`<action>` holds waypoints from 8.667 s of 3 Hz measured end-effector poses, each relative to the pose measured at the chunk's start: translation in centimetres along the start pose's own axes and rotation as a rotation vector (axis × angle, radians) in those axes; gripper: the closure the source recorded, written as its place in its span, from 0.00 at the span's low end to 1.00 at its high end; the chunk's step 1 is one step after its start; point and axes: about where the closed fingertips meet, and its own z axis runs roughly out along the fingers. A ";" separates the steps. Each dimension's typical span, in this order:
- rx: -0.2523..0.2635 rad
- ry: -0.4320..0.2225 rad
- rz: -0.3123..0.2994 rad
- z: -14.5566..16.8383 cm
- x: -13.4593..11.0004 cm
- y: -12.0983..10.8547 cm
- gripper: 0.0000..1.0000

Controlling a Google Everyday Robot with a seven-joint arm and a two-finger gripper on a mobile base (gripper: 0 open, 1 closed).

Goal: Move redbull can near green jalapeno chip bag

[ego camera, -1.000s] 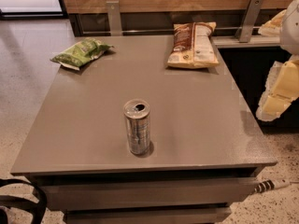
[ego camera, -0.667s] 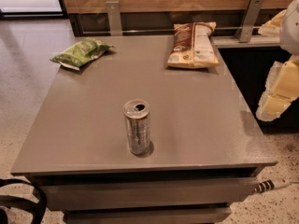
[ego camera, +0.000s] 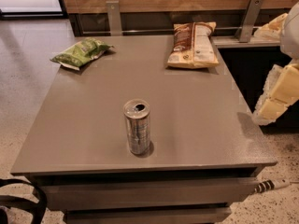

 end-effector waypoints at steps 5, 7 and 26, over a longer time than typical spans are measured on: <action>-0.295 -1.035 -0.036 1.7 -10.8 8.1 0.00; -0.306 -1.090 -0.028 0.4 -12.1 8.1 0.00; -0.195 -1.051 0.321 18.1 -20.5 -7.5 1.00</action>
Offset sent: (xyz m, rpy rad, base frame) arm -0.0672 0.0962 0.0056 0.9916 -0.0114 0.4102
